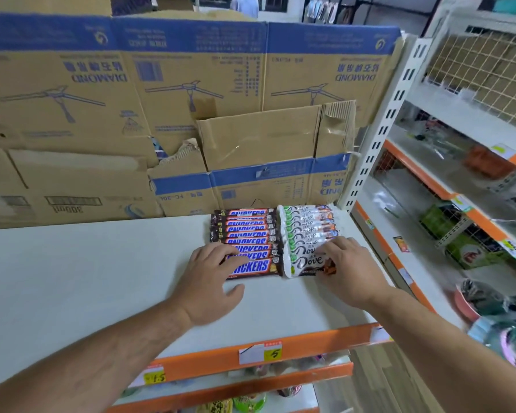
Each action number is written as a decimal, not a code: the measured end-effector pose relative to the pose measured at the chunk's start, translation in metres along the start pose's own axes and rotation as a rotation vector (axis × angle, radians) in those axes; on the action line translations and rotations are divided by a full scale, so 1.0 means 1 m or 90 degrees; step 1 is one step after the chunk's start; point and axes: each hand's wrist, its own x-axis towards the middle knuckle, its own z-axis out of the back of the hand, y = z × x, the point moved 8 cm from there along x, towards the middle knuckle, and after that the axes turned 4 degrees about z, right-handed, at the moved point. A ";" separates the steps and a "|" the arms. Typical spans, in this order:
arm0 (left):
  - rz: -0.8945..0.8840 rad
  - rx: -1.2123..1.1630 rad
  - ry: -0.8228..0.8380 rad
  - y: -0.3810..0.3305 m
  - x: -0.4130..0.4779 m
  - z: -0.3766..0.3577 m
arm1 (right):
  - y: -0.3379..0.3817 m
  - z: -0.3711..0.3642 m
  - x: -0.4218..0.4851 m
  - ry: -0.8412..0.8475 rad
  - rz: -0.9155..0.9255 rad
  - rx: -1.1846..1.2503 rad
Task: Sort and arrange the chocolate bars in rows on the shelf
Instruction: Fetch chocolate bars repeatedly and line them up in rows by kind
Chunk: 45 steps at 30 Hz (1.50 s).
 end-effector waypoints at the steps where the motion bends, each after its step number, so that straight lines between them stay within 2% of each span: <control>1: -0.002 0.001 -0.001 0.000 0.000 0.000 | 0.001 0.000 -0.002 -0.025 -0.010 -0.008; 5: -0.011 0.005 0.010 -0.001 -0.001 -0.003 | 0.005 -0.004 -0.013 -0.116 -0.042 -0.017; 9: -0.007 0.002 0.018 -0.002 0.000 -0.003 | 0.001 -0.009 -0.017 -0.149 -0.064 0.033; 16: 0.008 0.024 0.035 -0.003 -0.001 -0.004 | 0.000 -0.009 -0.014 -0.159 -0.076 0.077; 21: 0.021 0.075 0.058 -0.010 -0.002 0.002 | 0.004 -0.006 -0.017 -0.119 -0.074 0.051; 28: 0.133 0.120 0.058 -0.019 -0.020 0.031 | 0.037 0.019 -0.026 -0.109 0.024 -0.059; 33: 0.243 0.105 0.059 -0.016 -0.060 0.057 | 0.090 0.013 -0.031 -0.002 0.158 0.004; 45: 0.403 0.126 0.039 0.033 -0.172 0.141 | 0.235 -0.002 -0.033 0.066 0.306 0.073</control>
